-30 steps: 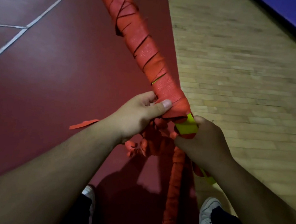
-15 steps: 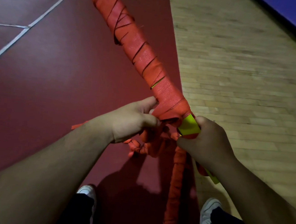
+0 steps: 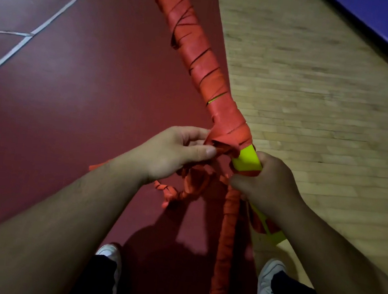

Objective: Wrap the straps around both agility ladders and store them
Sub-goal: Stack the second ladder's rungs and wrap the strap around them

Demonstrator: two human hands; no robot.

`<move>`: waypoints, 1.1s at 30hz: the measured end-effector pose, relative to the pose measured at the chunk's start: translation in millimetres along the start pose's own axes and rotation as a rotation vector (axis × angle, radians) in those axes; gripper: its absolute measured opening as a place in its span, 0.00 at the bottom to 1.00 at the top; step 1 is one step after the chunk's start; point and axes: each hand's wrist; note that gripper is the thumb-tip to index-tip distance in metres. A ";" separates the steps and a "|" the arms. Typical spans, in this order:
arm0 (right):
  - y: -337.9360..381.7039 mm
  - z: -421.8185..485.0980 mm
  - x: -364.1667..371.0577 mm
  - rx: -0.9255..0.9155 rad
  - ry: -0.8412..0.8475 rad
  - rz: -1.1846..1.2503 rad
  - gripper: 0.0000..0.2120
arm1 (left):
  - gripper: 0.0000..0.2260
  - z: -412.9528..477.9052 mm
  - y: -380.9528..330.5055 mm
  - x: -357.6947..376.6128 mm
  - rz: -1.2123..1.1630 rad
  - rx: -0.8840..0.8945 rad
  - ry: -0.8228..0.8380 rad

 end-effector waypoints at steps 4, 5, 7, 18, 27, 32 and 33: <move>1.7 -2.8 -3.5 -0.022 0.004 -0.092 0.10 | 0.04 -0.1 0.3 -5.8 0.198 -0.031 0.001; 2.3 -3.5 -3.5 -0.030 0.003 -0.109 0.11 | 0.06 -0.9 0.4 -5.8 0.207 -0.037 0.016; 3.3 -3.6 -2.4 -0.036 0.001 -0.130 0.12 | 0.10 -1.6 1.9 -8.5 0.231 -0.035 0.039; 5.4 -3.5 -3.6 0.036 0.074 -0.023 0.07 | 0.14 -6.0 -2.0 -0.2 0.184 -0.096 -0.030; 8.5 -4.2 -4.7 0.054 0.078 0.020 0.08 | 0.06 -3.1 -1.2 -2.7 0.221 -0.059 0.009; 11.0 -5.0 -6.1 0.052 0.071 0.031 0.08 | 0.05 -3.8 -0.1 -5.2 0.144 -0.024 -0.033; 11.7 -5.1 -6.3 0.053 0.069 0.042 0.08 | 0.05 -2.1 3.0 -6.5 0.193 0.008 -0.070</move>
Point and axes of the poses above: each hand's wrist, its own z-axis towards the middle knuckle, its own x-axis out of the palm, y = z × x, and after that the axes turned 9 degrees about x, right-handed
